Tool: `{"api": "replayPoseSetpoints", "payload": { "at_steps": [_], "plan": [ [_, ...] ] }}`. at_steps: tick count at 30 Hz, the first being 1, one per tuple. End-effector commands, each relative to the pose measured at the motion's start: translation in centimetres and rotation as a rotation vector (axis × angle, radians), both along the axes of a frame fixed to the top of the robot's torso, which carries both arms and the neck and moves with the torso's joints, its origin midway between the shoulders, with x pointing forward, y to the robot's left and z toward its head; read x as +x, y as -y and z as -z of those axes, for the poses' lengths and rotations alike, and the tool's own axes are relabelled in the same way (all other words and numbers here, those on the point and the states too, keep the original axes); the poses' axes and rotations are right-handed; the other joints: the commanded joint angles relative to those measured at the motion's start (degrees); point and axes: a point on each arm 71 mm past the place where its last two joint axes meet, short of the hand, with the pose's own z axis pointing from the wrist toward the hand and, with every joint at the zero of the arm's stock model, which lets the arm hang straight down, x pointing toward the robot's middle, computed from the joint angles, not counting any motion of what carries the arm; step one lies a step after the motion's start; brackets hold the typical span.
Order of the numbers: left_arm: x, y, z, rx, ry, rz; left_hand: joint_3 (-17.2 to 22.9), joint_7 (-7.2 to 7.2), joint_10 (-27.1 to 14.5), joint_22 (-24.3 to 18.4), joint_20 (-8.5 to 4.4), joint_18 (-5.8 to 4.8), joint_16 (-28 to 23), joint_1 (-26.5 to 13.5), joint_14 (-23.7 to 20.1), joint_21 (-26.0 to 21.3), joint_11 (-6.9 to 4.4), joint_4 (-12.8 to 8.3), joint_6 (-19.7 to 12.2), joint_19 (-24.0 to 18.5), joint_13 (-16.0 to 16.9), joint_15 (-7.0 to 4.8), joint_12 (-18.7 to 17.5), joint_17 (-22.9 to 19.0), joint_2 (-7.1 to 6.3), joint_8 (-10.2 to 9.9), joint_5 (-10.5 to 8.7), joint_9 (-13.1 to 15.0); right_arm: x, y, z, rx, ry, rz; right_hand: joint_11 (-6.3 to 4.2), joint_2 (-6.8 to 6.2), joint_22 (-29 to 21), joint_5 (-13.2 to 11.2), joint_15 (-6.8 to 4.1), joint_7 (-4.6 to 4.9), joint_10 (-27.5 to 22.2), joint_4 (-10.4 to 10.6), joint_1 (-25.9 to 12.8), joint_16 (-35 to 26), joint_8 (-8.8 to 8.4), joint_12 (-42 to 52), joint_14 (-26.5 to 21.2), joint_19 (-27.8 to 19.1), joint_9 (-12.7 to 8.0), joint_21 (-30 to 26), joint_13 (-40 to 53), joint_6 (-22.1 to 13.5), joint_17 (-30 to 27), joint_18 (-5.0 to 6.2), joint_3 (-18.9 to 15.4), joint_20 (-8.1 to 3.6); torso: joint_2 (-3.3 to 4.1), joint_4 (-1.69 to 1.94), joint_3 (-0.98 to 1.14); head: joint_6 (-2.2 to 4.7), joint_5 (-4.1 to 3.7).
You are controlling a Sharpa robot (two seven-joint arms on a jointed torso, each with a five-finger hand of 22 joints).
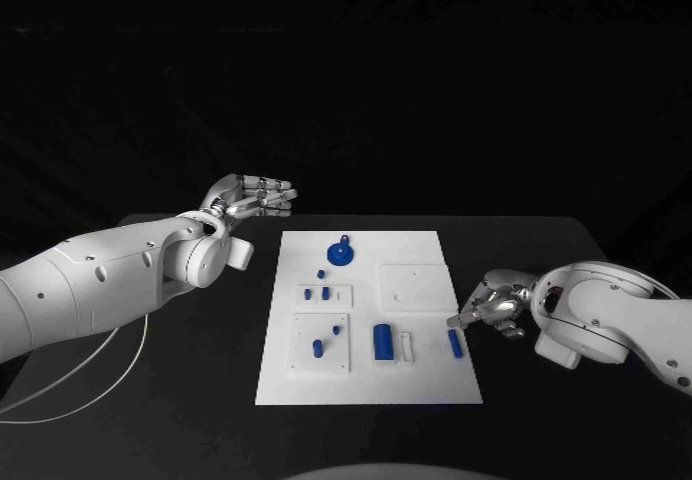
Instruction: Assemble the parts on the task board
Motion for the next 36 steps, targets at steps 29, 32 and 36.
{"api": "replayPoseSetpoints", "payload": {
  "at_steps": [29,32,36],
  "plan": [
    [-0.1,0.0,-0.1,-0.014,0.003,0.006,-0.24,-0.01,0.15,-0.04,-0.06,-0.35,-0.23,-0.43,0.49,0.27,0.04,0.52,0.15,0.01,-0.04,0.03,-0.01,-0.01,0.50,-0.04,0.12,0.06,-0.7,-1.5,2.4,-0.260,0.061,-0.139,0.11,-2.37,5.96,0.58,0.33,-0.29,0.18,5.05,-0.94,-0.09,0.22,-1.49,-0.02,3.55,2.63,-0.06,0.91,-0.12,-0.10,-0.50,2.56,0.16,0.01,0.14,-0.01,-0.51,0.22],
    [-0.1,0.0,-0.1,-0.015,0.001,0.007,-0.22,0.01,0.15,-0.04,-0.06,-0.34,-0.22,-0.46,0.53,0.28,0.03,0.64,0.07,0.02,-0.05,0.02,0.00,-0.01,0.55,-0.05,0.09,0.06,-0.8,-2.0,2.8,-0.260,0.055,-0.148,0.10,-2.23,5.96,0.60,0.33,-0.30,0.16,5.04,-0.86,-0.12,0.20,-1.48,-0.03,3.55,2.63,-0.05,0.92,-0.17,-0.12,-0.50,2.75,0.16,-0.01,0.15,-0.03,-0.59,0.19],
    [-0.1,0.0,0.0,-0.015,-0.001,0.008,-0.23,0.01,0.10,-0.04,-0.07,-0.34,-0.22,-0.50,0.57,0.28,0.06,0.76,0.03,0.02,-0.05,0.01,-0.01,-0.01,0.55,-0.05,0.05,0.06,-1.1,-2.5,3.6,-0.268,0.033,-0.170,0.15,-4.05,5.96,-2.73,0.27,-0.35,0.07,5.37,-0.69,-0.09,0.16,-1.38,-0.01,3.53,2.02,-0.06,1.01,-0.14,-0.09,-0.55,9.03,0.16,-0.04,0.17,-0.07,-0.75,0.24]
  ]
}}
